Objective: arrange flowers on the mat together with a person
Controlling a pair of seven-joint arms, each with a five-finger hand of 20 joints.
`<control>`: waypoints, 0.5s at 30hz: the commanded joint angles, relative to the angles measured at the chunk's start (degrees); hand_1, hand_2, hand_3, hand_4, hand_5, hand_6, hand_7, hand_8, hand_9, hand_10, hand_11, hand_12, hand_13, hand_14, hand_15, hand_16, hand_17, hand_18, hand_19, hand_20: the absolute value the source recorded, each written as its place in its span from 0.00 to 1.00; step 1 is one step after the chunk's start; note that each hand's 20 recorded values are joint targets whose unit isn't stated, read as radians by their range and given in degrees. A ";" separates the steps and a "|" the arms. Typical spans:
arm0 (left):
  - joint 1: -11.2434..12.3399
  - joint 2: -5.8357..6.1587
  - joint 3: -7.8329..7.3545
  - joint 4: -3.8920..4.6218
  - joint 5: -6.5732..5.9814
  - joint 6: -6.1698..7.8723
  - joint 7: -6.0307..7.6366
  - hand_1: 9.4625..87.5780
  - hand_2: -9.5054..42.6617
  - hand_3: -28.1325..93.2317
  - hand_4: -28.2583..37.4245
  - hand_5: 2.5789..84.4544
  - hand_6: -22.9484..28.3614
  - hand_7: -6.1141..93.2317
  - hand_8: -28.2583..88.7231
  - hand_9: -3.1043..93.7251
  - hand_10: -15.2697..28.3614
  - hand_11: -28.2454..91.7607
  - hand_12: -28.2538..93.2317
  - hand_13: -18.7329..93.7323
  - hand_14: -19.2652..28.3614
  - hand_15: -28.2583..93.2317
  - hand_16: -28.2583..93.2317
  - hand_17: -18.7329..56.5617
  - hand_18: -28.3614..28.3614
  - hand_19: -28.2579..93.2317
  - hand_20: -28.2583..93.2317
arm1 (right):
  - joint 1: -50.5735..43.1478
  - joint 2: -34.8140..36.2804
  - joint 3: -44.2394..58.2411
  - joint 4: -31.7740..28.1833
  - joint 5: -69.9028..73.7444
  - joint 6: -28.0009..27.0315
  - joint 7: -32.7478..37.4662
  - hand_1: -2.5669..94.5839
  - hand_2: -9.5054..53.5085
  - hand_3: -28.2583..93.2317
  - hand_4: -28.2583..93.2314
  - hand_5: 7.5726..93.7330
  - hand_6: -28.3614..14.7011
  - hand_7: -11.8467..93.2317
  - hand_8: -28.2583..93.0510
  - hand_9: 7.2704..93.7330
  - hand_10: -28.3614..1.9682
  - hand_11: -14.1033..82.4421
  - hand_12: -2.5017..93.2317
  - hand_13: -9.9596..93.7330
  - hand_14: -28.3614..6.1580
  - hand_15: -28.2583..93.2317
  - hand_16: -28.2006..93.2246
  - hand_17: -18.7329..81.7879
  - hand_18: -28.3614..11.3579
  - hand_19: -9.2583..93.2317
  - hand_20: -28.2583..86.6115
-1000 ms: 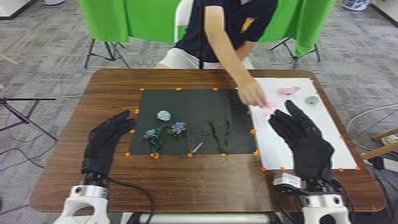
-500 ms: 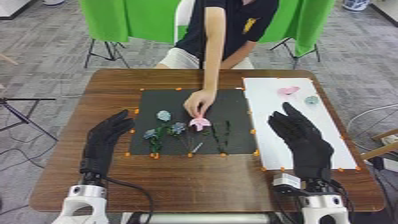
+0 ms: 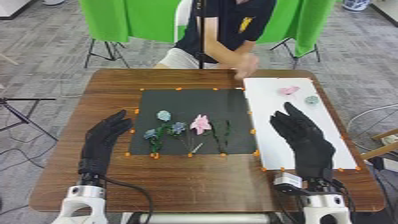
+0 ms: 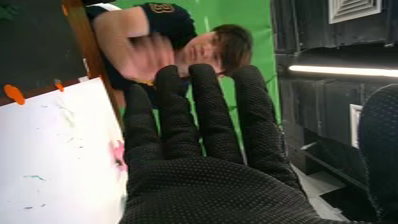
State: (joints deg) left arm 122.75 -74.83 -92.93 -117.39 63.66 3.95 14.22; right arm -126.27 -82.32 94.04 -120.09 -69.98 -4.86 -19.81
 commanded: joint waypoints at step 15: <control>0.91 -2.03 -1.34 -0.01 0.91 -1.11 -1.01 0.15 0.28 0.76 0.05 0.55 0.55 0.17 0.19 0.53 0.68 0.37 0.34 0.51 0.77 0.33 0.25 0.32 0.71 0.30 0.37 | 8.11 10.51 -0.16 -0.19 -19.57 22.41 7.62 0.19 0.19 0.87 0.07 0.47 0.64 0.24 0.16 0.49 0.42 0.21 0.17 0.48 0.39 0.34 0.37 0.38 0.35 0.19 0.49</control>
State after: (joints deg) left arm 122.79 -76.30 -93.91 -117.37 64.06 3.28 13.78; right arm -124.85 -81.50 94.78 -119.36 -71.37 -3.72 -19.61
